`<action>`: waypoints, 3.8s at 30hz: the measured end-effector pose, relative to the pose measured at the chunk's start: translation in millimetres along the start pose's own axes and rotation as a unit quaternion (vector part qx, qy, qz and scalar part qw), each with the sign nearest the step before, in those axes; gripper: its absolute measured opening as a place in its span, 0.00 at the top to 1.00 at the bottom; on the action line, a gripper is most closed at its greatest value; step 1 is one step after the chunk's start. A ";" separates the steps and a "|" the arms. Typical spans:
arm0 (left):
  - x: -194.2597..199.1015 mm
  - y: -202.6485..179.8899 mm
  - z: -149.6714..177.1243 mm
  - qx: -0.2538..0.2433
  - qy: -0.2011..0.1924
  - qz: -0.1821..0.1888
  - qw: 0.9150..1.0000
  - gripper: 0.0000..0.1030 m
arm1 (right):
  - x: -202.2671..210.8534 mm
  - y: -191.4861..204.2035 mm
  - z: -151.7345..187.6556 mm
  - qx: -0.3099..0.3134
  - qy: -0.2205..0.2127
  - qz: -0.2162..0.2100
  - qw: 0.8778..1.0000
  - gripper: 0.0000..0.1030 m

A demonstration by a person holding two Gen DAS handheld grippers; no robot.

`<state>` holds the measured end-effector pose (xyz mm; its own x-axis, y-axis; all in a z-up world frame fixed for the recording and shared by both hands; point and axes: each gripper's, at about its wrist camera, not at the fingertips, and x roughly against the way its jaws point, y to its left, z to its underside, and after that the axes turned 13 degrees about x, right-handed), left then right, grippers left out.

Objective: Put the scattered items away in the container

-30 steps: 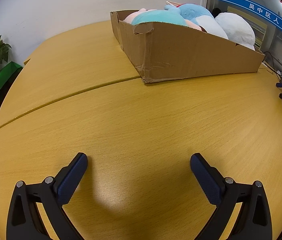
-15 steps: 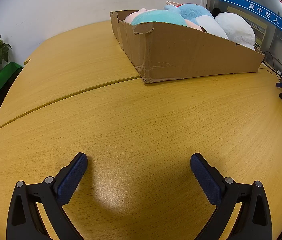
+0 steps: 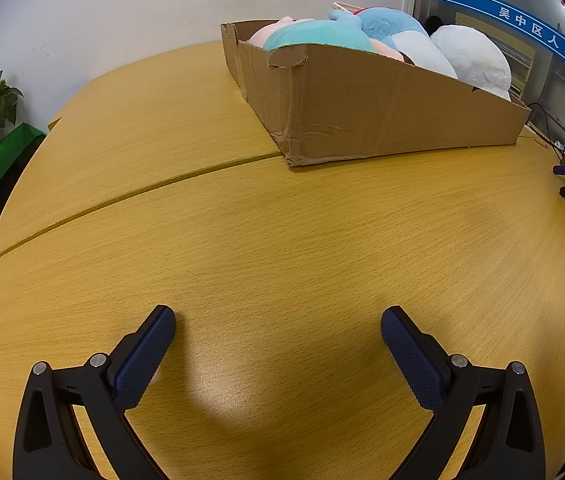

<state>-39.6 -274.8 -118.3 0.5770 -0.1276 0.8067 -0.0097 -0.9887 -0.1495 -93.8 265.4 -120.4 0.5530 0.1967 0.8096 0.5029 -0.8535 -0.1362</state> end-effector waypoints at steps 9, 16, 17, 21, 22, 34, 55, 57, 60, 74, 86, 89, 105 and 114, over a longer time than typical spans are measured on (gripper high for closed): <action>-0.3 -2.2 -0.1 0.000 0.000 0.000 1.000 0.00 | -0.1 0.1 0.1 0.000 0.000 0.000 1.000 0.00; -0.8 -2.5 -0.2 0.000 0.000 0.000 1.000 0.00 | -0.2 0.2 0.1 0.000 0.000 0.000 1.000 0.00; -0.7 -2.8 -0.2 0.000 0.000 0.000 1.000 0.00 | -0.1 0.3 0.1 0.000 0.000 0.000 1.000 0.00; -0.7 -3.5 -0.2 0.000 0.000 0.000 1.000 0.00 | -0.3 0.1 0.1 0.000 0.000 0.000 1.000 0.00; -1.0 -3.1 -0.3 0.000 0.000 0.000 1.000 0.00 | -0.3 0.1 0.1 0.000 0.000 0.000 1.000 0.00; -1.2 -3.9 -0.2 0.000 0.000 0.000 1.000 0.00 | -0.3 0.3 0.1 -0.001 0.000 0.000 1.000 0.00; -1.7 -4.3 -0.3 -0.001 0.000 0.000 1.000 0.00 | -0.6 0.2 0.3 -0.001 0.000 0.001 1.000 0.00; -1.0 -5.6 -0.2 -0.001 0.000 0.000 1.000 0.00 | -0.7 0.3 0.2 -0.001 0.000 0.001 1.000 0.00; -1.2 -5.6 -0.2 -0.001 0.000 0.000 1.000 0.00 | -0.7 0.2 0.2 -0.001 0.000 0.001 1.000 0.00; -1.3 -5.7 -0.4 -0.001 0.000 0.000 1.000 0.00 | -0.8 0.4 0.3 -0.002 0.000 0.001 1.000 0.00; -1.7 -5.0 -0.5 -0.001 0.000 0.000 1.000 0.00 | -1.0 0.3 0.3 -0.002 0.000 0.001 1.000 0.00; -1.4 -6.0 -0.4 -0.001 0.000 0.000 1.000 0.00 | -1.0 0.3 0.3 -0.002 0.000 0.001 1.000 0.00; -2.1 -11.4 -4.2 -0.002 0.000 0.000 1.000 0.00 | -1.1 0.7 0.3 -0.002 0.000 0.001 1.000 0.00; -2.1 -11.5 -4.3 -0.002 0.000 0.000 1.000 0.00 | -1.2 0.6 0.4 -0.003 0.000 0.002 1.000 0.00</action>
<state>-44.2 -263.5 -115.9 0.5765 -0.1280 0.8070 -0.0128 -0.9890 -0.1477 -93.9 264.9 -121.7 0.5541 0.1935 0.8096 0.4972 -0.8570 -0.1355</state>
